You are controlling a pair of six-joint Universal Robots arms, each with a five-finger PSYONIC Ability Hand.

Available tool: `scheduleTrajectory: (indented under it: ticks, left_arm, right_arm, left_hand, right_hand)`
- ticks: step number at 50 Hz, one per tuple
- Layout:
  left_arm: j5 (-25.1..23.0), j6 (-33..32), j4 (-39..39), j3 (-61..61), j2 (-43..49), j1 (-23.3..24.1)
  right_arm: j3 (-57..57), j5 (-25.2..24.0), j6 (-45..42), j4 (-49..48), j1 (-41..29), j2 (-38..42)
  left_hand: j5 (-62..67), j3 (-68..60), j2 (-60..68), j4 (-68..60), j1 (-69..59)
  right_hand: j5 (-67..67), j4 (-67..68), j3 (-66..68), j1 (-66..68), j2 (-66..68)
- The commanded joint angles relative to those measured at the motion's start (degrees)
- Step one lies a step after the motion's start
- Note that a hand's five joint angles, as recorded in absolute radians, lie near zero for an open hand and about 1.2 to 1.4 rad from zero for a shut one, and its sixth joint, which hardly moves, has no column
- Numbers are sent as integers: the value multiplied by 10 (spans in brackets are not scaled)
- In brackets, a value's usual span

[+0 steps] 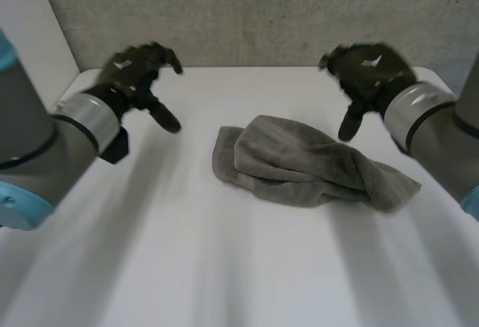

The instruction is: Fold the towel.

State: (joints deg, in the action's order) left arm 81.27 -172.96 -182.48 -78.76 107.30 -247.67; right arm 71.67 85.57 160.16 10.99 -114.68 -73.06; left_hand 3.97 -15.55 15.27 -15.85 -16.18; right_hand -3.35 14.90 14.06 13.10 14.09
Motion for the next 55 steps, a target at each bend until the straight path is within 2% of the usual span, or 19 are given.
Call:
scheduleTrajectory:
  ticks: [1, 9, 14, 20, 23, 31, 35, 52, 54, 55]
  left_arm:
    - [-89, -4, -55, 29, 124, 25]
    - [-92, -5, -61, 93, 230, 43]
    - [-91, -10, -63, 145, 294, 49]
    - [-91, -42, -63, 180, 335, 59]
    - [-89, -65, -62, 192, 349, 62]
    - [-65, -93, -62, 211, 372, 69]
    - [-61, -93, -62, 224, 382, 78]
    - [-64, -94, -60, 241, 393, 118]
    - [-64, -94, -59, 241, 393, 120]
    - [-64, -94, -58, 241, 393, 122]
  right_arm:
    - [2, -27, -91, 33, -7, 55]
    - [24, -25, -86, -59, -19, 149]
    - [37, 2, -92, -131, -20, 208]
    - [30, 21, -102, -133, -15, 223]
    - [26, 30, -108, -133, 1, 205]
    - [30, 46, -88, -135, 43, 144]
    - [32, 46, -84, -135, 45, 145]
    - [33, 47, -87, -135, 38, 162]
    - [32, 48, -87, -135, 38, 162]
    - [31, 49, -87, -135, 39, 161]
  left_hand:
    - [-12, 28, -25, 31, 34]
    - [-7, 23, -20, 26, 29]
    - [-6, 21, -19, 24, 28]
    - [-4, 20, -17, 23, 26]
    - [-1, 16, -14, 19, 23]
    - [45, -29, 32, -26, -23]
    - [100, -84, 87, -81, -78]
    - [104, -88, 91, -85, -82]
    - [127, -112, 114, -109, -105]
    - [209, -193, 196, -190, -187]
  right_hand:
    - [34, -49, -41, -31, -41]
    - [-1, -14, -6, 3, -6]
    - [-170, 155, 163, 173, 163]
    - [-304, 288, 297, 306, 296]
    - [-665, 650, 658, 668, 658]
    - [-666, 651, 659, 669, 659]
    - [-666, 651, 659, 669, 659]
    - [-666, 651, 659, 669, 659]
    - [-666, 651, 659, 669, 659]
    - [-666, 651, 659, 669, 659]
